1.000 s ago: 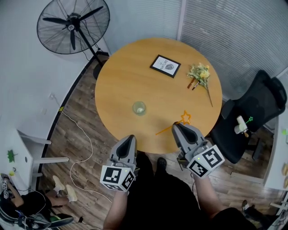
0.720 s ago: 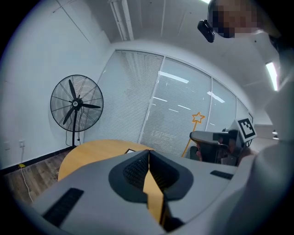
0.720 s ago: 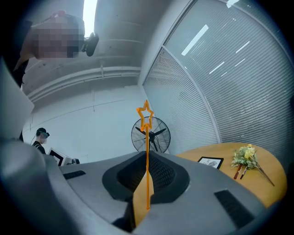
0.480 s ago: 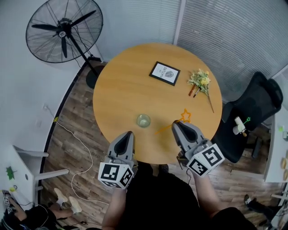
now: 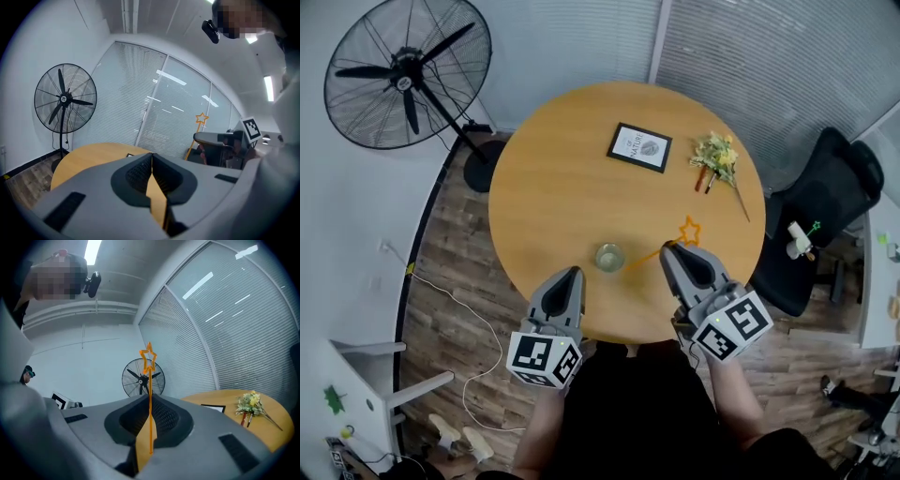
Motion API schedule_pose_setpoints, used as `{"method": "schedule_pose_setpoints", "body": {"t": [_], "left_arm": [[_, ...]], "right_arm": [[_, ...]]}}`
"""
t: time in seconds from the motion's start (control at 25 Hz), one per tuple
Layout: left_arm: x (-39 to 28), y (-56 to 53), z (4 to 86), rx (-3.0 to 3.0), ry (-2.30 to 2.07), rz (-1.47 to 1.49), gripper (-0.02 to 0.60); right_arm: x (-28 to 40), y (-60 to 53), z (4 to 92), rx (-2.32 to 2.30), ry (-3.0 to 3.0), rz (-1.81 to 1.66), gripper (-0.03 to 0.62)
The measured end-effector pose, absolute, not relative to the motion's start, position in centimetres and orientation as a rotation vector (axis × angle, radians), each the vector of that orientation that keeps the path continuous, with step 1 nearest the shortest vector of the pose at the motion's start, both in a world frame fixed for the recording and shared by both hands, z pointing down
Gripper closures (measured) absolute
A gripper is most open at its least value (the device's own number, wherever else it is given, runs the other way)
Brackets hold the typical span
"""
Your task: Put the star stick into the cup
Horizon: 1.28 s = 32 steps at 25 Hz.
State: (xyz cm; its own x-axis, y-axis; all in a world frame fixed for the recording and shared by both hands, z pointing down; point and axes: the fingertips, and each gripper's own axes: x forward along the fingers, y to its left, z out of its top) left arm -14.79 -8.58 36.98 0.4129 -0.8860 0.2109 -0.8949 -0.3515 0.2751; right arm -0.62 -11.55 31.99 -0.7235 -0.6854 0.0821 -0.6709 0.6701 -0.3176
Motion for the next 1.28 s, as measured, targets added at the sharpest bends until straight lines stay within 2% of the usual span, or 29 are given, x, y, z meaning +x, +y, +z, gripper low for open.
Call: {"method": "schedule_pose_setpoints", "body": {"t": [1.28], "left_arm": [[-14.0,-11.9,43.7,2.21,-1.43,0.194,0.581]], "right_arm": [[-3.4,-17.4,42.4,-1.128,2.864,-0.831,0.569]]}}
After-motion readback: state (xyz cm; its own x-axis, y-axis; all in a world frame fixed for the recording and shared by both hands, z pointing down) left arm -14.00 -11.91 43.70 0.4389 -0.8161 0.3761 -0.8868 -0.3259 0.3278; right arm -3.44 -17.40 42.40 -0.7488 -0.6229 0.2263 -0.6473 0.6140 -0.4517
